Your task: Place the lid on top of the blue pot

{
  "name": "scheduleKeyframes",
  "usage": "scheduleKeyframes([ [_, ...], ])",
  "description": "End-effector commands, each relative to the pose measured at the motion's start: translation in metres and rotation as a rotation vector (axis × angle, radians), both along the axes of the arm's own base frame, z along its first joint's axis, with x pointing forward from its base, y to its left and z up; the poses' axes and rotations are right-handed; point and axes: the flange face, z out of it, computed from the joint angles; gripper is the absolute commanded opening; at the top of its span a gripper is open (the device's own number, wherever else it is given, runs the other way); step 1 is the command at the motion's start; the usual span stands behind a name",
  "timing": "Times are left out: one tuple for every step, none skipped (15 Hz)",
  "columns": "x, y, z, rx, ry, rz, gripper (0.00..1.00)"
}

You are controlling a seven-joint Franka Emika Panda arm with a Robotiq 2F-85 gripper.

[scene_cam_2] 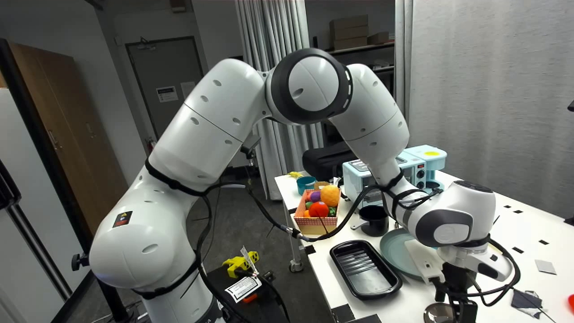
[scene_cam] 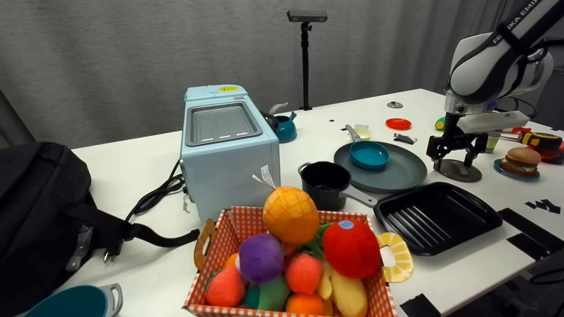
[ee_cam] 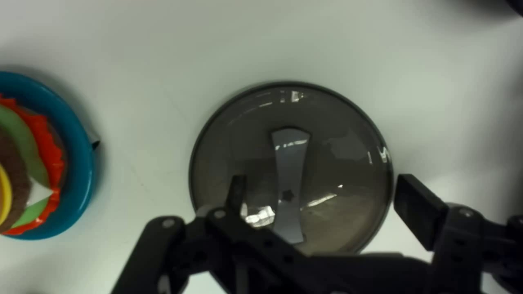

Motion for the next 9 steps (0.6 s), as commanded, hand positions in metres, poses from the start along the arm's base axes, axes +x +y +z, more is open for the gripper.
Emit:
scheduleKeyframes([
  [0.008, -0.004, -0.004, 0.01, -0.023, -0.031, 0.61],
  [0.01, -0.004, -0.003, 0.01, -0.027, -0.033, 0.55],
  [0.012, -0.004, -0.002, 0.009, -0.029, -0.031, 0.47],
  [0.014, -0.004, 0.0, 0.007, -0.033, -0.03, 0.44],
  [0.014, -0.004, 0.0, 0.007, -0.033, -0.028, 0.42],
  [0.016, -0.004, 0.002, 0.007, -0.036, -0.028, 0.36],
  [0.017, -0.005, 0.003, 0.007, -0.04, -0.029, 0.31],
  [0.018, -0.005, 0.004, 0.005, -0.038, -0.029, 0.22],
  [0.019, -0.005, 0.004, 0.005, -0.04, -0.029, 0.15],
])
